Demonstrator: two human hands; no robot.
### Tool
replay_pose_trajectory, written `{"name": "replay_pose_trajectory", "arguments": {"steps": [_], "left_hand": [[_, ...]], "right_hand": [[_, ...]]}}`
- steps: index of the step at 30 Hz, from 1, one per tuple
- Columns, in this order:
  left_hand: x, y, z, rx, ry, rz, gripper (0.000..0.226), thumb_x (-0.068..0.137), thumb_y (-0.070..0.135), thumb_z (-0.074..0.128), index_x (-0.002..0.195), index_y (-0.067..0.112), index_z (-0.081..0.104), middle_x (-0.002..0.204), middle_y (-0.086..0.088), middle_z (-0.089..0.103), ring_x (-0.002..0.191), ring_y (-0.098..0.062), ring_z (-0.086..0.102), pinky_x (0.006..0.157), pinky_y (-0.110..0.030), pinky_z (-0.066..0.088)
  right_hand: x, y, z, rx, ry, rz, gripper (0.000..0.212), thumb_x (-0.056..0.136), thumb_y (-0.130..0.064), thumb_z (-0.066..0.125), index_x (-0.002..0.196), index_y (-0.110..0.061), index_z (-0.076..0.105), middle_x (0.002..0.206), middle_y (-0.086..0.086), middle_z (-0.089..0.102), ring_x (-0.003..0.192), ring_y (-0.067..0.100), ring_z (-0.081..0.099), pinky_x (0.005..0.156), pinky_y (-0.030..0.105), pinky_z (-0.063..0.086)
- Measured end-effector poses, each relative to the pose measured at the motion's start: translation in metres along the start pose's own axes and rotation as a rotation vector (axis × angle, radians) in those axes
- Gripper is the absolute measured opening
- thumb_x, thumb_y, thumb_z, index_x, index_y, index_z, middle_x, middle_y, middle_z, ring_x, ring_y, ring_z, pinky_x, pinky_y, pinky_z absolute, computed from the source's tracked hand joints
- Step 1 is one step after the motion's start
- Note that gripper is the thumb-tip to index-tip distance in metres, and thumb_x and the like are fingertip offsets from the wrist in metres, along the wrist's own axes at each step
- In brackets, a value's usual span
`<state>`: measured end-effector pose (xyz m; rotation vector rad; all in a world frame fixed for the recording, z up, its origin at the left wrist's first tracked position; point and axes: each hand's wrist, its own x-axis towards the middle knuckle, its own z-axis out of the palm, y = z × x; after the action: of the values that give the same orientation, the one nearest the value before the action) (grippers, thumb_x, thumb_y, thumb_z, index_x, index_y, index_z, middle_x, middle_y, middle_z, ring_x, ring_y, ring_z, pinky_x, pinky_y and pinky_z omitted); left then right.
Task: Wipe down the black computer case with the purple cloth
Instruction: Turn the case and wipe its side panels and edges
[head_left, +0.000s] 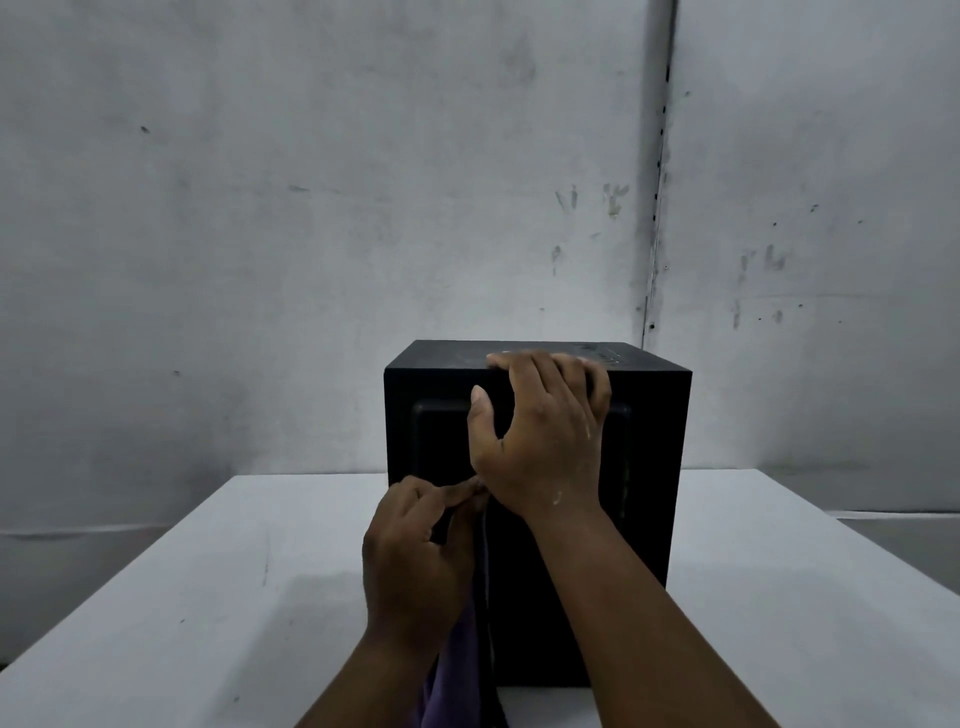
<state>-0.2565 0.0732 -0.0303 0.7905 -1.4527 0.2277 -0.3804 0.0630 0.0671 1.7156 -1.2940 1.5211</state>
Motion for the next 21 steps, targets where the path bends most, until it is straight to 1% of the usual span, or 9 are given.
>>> {"name": "replay_pose_trajectory", "arguments": {"steps": [5,10,16,18,21], "left_hand": [[0.002,-0.004,-0.002,0.048,-0.012,0.049,0.024,0.095,0.033,0.066,0.098,0.014,0.081,0.077,0.004,0.061,0.069,-0.014,0.056,0.056,-0.034,0.05],[-0.008,-0.004,-0.002,-0.001,-0.023,0.015,0.022,0.095,0.034,0.067,0.104,0.02,0.081,0.079,0.008,0.059,0.068,-0.013,0.059,0.056,-0.033,0.05],[-0.009,-0.01,-0.005,0.041,-0.067,0.078,0.023,0.095,0.035,0.066,0.105,0.02,0.081,0.08,0.006,0.063,0.072,-0.013,0.059,0.058,-0.034,0.052],[-0.01,-0.01,-0.004,0.033,-0.055,0.055,0.022,0.095,0.035,0.068,0.105,0.021,0.081,0.081,0.007,0.063,0.072,-0.013,0.06,0.059,-0.033,0.053],[-0.016,-0.01,-0.002,-0.015,-0.039,-0.003,0.018,0.094,0.033,0.072,0.106,0.022,0.081,0.082,0.008,0.063,0.071,-0.013,0.062,0.058,-0.036,0.053]], "right_hand": [[-0.001,0.001,0.0,-0.003,0.004,0.003,0.033,0.09,-0.041,0.061,0.116,-0.024,0.068,0.111,-0.01,0.068,0.119,0.018,0.054,0.116,0.043,0.027],[0.0,0.0,-0.001,0.001,0.0,0.006,0.033,0.09,-0.041,0.06,0.116,-0.023,0.068,0.111,-0.01,0.069,0.119,0.018,0.055,0.115,0.044,0.029],[-0.001,0.0,-0.001,-0.003,-0.003,0.006,0.033,0.089,-0.042,0.06,0.116,-0.024,0.068,0.111,-0.01,0.069,0.119,0.018,0.055,0.116,0.043,0.028],[-0.001,0.0,0.0,-0.005,-0.004,0.003,0.033,0.089,-0.041,0.06,0.116,-0.024,0.068,0.112,-0.011,0.068,0.119,0.018,0.055,0.116,0.042,0.027],[-0.001,0.0,0.0,-0.003,-0.001,0.001,0.033,0.089,-0.041,0.061,0.116,-0.024,0.068,0.112,-0.011,0.068,0.119,0.018,0.055,0.116,0.042,0.027]]}}
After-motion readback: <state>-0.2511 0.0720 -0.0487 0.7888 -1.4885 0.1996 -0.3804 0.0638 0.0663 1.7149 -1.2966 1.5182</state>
